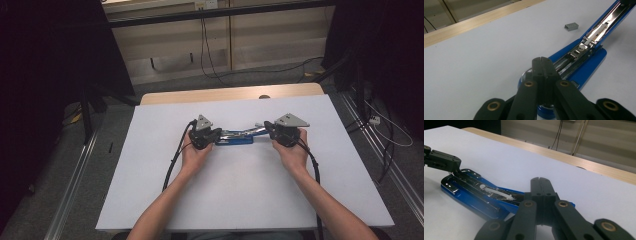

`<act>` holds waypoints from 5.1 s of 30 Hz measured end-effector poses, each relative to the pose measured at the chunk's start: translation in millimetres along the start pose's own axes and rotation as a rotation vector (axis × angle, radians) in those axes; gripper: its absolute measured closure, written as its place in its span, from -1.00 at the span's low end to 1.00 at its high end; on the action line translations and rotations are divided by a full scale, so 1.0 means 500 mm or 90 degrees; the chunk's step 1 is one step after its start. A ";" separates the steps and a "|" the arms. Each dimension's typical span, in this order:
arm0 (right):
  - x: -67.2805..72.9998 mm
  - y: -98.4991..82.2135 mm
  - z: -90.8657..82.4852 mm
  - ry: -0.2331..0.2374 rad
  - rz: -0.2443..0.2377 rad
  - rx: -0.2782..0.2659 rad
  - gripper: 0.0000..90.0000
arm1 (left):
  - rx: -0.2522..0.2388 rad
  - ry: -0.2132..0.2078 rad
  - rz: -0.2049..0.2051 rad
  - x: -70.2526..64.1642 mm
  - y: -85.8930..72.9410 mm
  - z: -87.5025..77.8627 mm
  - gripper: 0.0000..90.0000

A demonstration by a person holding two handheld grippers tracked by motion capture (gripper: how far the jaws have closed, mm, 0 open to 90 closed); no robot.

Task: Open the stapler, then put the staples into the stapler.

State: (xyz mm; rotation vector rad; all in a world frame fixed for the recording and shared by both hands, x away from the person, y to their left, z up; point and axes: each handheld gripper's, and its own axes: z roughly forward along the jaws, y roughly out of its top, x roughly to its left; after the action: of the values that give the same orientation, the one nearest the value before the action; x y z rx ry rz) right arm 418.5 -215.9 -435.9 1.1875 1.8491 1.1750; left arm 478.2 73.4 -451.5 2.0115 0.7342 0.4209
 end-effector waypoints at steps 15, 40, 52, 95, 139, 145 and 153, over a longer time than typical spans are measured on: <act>-0.011 -0.013 -0.002 0.005 0.007 0.022 1.00 | 0.000 0.001 -0.002 0.000 0.000 0.000 1.00; -0.015 -0.025 0.005 0.011 0.017 0.038 1.00 | -0.014 -0.004 0.012 0.001 0.003 -0.004 1.00; -0.017 -0.023 0.002 0.044 0.033 0.017 1.00 | -0.030 -0.010 0.015 0.003 0.007 -0.010 0.94; -0.021 0.000 -0.003 0.088 0.061 0.001 -0.74 | -0.040 -0.014 -0.043 0.000 -0.008 -0.097 -0.90; -0.045 0.050 0.035 0.139 0.024 0.120 -0.83 | -0.085 0.049 -0.048 -0.050 -0.120 -0.324 -0.88; -0.059 0.067 0.049 0.149 0.031 0.125 -0.86 | -0.065 0.032 -0.047 -0.057 -0.123 -0.313 -0.88; -0.076 0.094 0.078 0.154 0.011 0.148 -0.86 | -0.057 0.025 -0.043 -0.060 -0.126 -0.317 -0.88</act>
State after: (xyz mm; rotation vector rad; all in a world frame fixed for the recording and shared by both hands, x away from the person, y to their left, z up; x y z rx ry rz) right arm 483.1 -228.4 -406.7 1.2314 2.2108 1.1806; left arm 346.6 182.4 -424.0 1.8937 0.7909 0.4475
